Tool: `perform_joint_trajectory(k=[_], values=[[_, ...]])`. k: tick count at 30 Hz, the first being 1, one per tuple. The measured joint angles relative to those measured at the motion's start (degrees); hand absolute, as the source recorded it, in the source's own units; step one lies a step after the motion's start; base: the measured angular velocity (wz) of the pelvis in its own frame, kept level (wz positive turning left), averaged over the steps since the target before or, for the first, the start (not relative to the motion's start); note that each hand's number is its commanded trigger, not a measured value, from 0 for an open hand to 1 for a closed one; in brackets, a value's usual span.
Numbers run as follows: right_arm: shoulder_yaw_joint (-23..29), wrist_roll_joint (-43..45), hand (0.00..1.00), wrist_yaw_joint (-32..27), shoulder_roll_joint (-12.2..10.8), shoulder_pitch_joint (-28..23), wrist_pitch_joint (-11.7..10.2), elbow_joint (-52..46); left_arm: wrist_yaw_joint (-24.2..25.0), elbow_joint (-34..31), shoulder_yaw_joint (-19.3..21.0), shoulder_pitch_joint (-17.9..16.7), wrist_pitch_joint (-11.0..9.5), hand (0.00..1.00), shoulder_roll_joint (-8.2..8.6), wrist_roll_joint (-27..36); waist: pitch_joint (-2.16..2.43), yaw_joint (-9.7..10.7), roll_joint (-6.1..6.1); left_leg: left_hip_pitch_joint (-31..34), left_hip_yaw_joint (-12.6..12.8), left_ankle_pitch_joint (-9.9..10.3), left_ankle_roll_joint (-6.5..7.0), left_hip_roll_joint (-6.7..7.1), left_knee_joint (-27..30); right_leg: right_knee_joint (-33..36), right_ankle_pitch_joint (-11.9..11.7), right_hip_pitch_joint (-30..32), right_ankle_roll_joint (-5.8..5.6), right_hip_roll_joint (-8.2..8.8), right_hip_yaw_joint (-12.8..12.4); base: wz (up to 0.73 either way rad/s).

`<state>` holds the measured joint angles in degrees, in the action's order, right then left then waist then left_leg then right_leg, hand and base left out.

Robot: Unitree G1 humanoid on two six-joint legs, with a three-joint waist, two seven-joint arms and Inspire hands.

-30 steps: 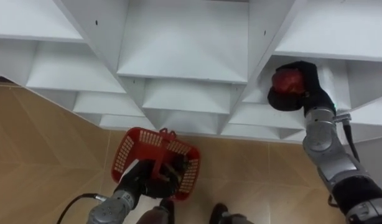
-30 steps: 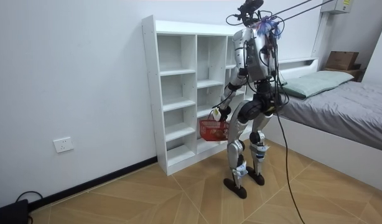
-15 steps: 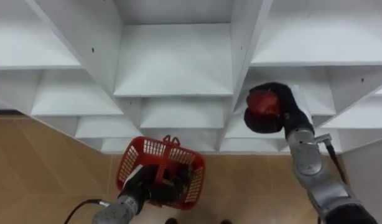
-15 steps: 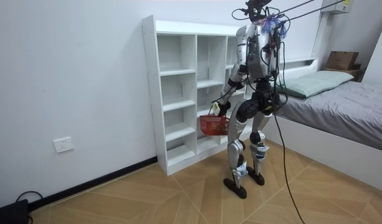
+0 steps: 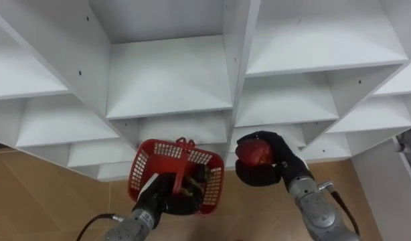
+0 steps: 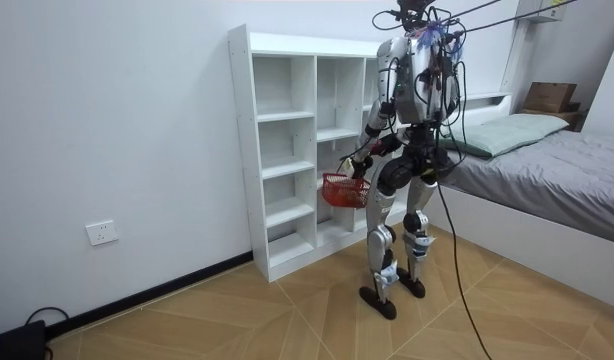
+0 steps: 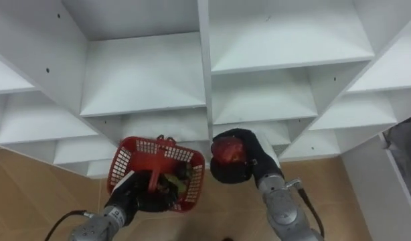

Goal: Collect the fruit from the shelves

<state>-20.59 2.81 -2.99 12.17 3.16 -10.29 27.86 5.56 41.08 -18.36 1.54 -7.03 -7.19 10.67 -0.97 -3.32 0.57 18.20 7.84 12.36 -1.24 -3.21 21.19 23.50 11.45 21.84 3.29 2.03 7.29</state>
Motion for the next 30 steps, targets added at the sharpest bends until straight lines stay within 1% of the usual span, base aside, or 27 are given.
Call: perform_joint_trajectory(k=[4, 5, 8, 12, 15, 17, 20, 24, 26, 30], values=[[-1.2, -0.2, 1.0, 3.3, -0.8, -0.7, 0.1, -1.5, 0.0, 0.0, -0.1, 0.0, 0.0, 1.0, 0.39, 0.7, 0.16, 0.3, -0.21, -0.1, 0.1, 0.0, 0.02, -0.14, 0.1, -0.3, -0.4, -0.1, 0.05, -0.21, -0.1, -0.03], [-1.3, -0.2, 1.0, 3.8, -1.2, -1.2, 0.2, -2.2, 0.0, 0.0, -0.1, 0.0, 0.0, 1.0, 0.56, 1.0, 0.24, 0.3, -0.34, -0.1, 0.1, 0.0, 0.05, -0.2, 0.1, -0.5, -0.5, -0.2, 0.06, -0.28, -0.1, 0.0], [-2.1, -0.2, 1.0, 5.5, -1.3, -2.2, 0.2, -3.3, -0.1, 0.0, -0.1, 0.0, 0.0, 1.0, 1.16, 0.9, 0.42, 0.0, -0.63, -0.1, 0.2, -0.1, 0.15, -0.22, 0.0, -0.9, -0.9, -0.2, -0.06, -0.44, -0.4, -0.05], [-3.0, 0.0, 1.0, 6.5, -1.4, -2.9, 0.2, -3.8, -0.2, 0.0, -0.2, 0.0, -0.1, 1.0, 1.65, 0.9, 0.33, 0.0, -0.78, 0.0, 0.5, -0.1, 0.24, -0.19, 0.0, -1.0, -1.1, -0.2, -0.23, -0.44, -0.8, -0.04], [-3.1, 0.0, 1.0, 6.9, -2.1, -2.9, 0.2, -3.8, -0.5, 0.0, -1.3, 0.1, -0.6, 1.0, 1.69, 1.0, 0.33, 0.0, -0.98, 0.0, 0.6, -0.3, 0.44, -0.15, -0.5, -1.6, -1.5, -0.1, -0.31, -0.49, -0.8, 0.0], [-3.1, 0.0, 1.0, 6.9, -2.5, -2.8, 0.2, -3.8, -0.4, 0.0, -2.6, 0.1, -0.6, 1.0, 1.73, 1.0, 0.22, -0.1, -1.16, -0.2, 0.6, -0.5, 0.48, -0.09, -0.9, -1.9, -1.7, -0.2, -0.33, -0.5, -0.8, 0.0], [-3.6, 0.0, 1.0, 6.9, -3.4, -2.2, 0.2, -3.8, -0.4, 0.0, -3.3, 0.2, -0.8, 1.0, 1.96, 1.0, 0.1, -0.1, -1.29, -0.3, 0.9, -0.5, 0.47, -0.08, -1.1, -1.8, -1.7, 0.0, -0.32, -0.5, -1.1, -0.03], [-5.2, -0.1, 1.0, 6.9, -3.5, -1.0, 0.2, -3.8, -0.1, 0.0, -3.4, 0.3, -1.2, 1.0, 2.04, 1.0, -0.05, -0.1, -1.29, -0.3, 0.9, -0.5, 0.48, -0.05, -1.4, -1.7, -1.6, 0.2, -0.31, -0.49, -1.2, -0.02], [-5.3, -0.1, 1.0, 7.1, -3.7, -0.7, 0.2, -3.8, 0.2, 0.0, -3.4, 0.3, -1.3, 1.0, 2.07, 1.0, -0.35, -0.1, -1.19, -0.3, 0.9, -0.5, 0.48, -0.03, -1.4, -1.8, -1.6, 0.2, -0.35, -0.47, -1.2, 0.0], [-5.3, -0.1, 1.0, 7.5, -3.7, -0.6, 0.2, -3.8, 0.2, 0.1, -3.4, 0.3, -1.4, 1.0, 2.06, 1.0, -0.55, -0.2, -0.95, -0.2, 0.9, -0.5, 0.48, -0.02, -1.4, -1.8, -1.5, 0.2, -0.39, -0.44, -1.2, 0.0]])
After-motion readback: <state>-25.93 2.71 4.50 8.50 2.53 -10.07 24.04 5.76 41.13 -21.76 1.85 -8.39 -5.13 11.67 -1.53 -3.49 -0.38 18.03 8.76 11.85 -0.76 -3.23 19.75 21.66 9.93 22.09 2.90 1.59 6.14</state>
